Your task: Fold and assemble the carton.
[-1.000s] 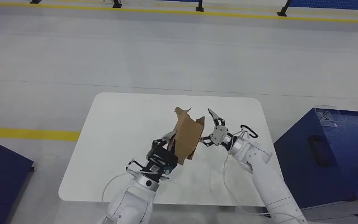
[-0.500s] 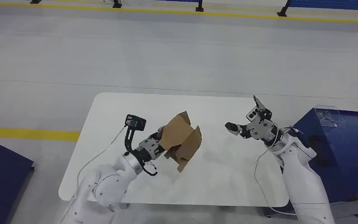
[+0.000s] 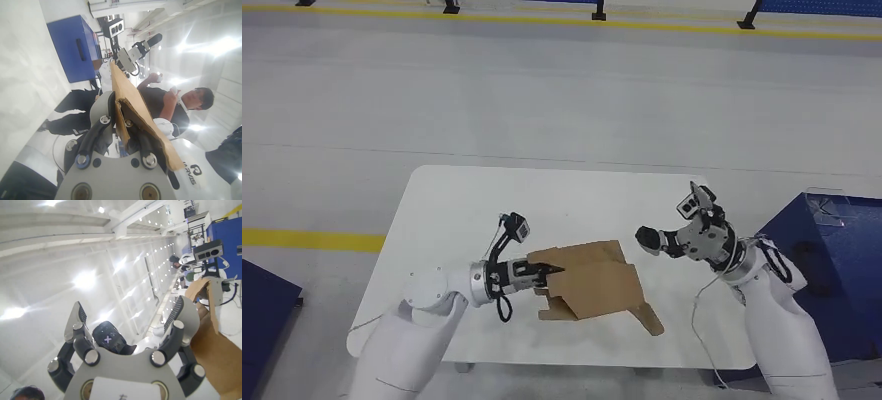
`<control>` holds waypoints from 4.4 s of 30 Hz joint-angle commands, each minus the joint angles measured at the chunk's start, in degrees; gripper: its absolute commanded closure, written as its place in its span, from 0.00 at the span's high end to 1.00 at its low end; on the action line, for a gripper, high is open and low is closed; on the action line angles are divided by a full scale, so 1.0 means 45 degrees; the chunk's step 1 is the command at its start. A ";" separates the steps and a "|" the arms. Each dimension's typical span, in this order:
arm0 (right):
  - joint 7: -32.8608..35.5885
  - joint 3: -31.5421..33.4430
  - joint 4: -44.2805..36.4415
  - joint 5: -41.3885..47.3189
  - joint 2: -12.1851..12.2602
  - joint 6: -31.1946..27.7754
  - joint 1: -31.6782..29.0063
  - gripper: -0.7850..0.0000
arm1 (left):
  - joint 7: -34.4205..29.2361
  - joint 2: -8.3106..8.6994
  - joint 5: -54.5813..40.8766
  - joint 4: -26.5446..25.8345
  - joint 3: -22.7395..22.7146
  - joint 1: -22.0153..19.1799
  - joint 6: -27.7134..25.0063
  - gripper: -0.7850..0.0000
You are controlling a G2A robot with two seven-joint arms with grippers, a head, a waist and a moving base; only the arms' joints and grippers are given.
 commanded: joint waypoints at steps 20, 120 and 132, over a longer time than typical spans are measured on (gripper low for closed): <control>0.0174 -0.0092 -0.0193 -0.1050 0.0237 0.1459 -0.0258 1.00 | -0.0740 -0.0309 -0.4023 0.2537 0.0805 -0.1028 0.4066 0.00; 0.4295 -0.0854 0.0238 -0.1414 0.0999 -0.1918 0.0099 0.00 | -0.1231 0.0127 -0.0768 0.1899 0.1115 -0.1141 -0.0174 1.00; 0.3901 -0.1027 0.0281 -0.0975 0.1011 -0.1937 0.0230 0.00 | -0.1151 -0.0026 -0.0787 0.2662 0.1772 -0.1573 -0.0016 1.00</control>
